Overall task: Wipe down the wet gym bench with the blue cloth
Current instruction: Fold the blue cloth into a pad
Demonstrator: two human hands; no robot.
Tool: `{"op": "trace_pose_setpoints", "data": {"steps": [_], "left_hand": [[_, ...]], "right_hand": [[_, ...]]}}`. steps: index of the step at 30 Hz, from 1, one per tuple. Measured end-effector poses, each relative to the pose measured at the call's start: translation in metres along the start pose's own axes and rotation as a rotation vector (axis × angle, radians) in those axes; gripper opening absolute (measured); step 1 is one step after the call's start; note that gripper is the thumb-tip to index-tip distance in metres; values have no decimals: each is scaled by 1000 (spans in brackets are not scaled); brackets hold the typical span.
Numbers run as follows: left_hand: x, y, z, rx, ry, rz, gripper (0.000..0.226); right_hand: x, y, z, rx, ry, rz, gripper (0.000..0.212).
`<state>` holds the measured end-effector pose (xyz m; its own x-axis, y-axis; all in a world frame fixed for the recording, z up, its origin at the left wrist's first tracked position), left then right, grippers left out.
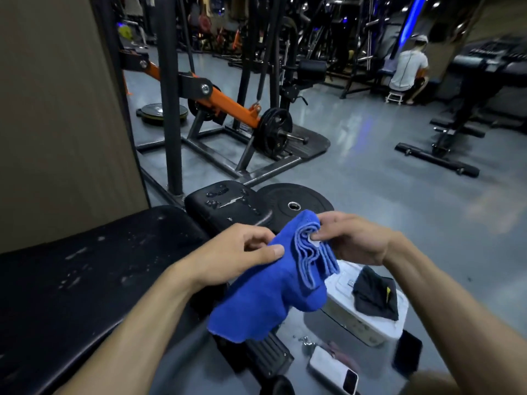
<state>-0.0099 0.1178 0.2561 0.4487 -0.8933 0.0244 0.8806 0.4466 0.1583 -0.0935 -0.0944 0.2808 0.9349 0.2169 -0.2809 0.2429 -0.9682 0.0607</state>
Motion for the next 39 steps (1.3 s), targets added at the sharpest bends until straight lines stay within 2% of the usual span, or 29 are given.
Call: {"op": "trace_pose_setpoints", "data": {"steps": [4,6,8,9,12,14,16,20,25,31,36,39], "left_hand": [[-3,13,-4,16,62,104,23],[-2,18,-6,50,87,125,25],[2,24,-7,38,109,145,25],[5,27,-7,18,121,158,23],[15,35,-7,-26,133,202,21],[23,41,-9,-22,131,217,20],[34,46,-13,-14,115,218,19],[52,47,-24,-36,143,92,22],[76,41,-40,12,274,-112,33],[83,37,-52,29,329,-122,27],[64,44,-67,119,439,-184,17],[45,57,-67,85,476,-96,21]], "right_hand": [[26,-27,28,191,-151,206,18],[37,-34,37,298,-109,265,35],[46,-36,39,353,-61,249,57],[49,-37,38,313,-40,217,57],[57,-27,33,103,37,242,27],[57,-8,27,66,85,315,23],[57,15,21,40,152,394,28],[62,42,10,-70,280,434,33],[80,48,-7,-93,425,371,31],[87,56,-11,55,472,446,33],[72,75,-4,144,466,561,56],[59,86,6,151,373,591,47]]}}
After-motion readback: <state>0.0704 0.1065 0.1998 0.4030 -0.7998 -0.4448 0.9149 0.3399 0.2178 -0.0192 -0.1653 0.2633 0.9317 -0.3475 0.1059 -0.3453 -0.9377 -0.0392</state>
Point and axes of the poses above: each hand's wrist, its own x-axis towards the middle knuckle, its own y-axis out of the back of the hand, z = x × y, the point moved 2 cm from there along x, towards the middle knuckle, and after that the axes turned 8 degrees about -x, right-handed, at the moved point
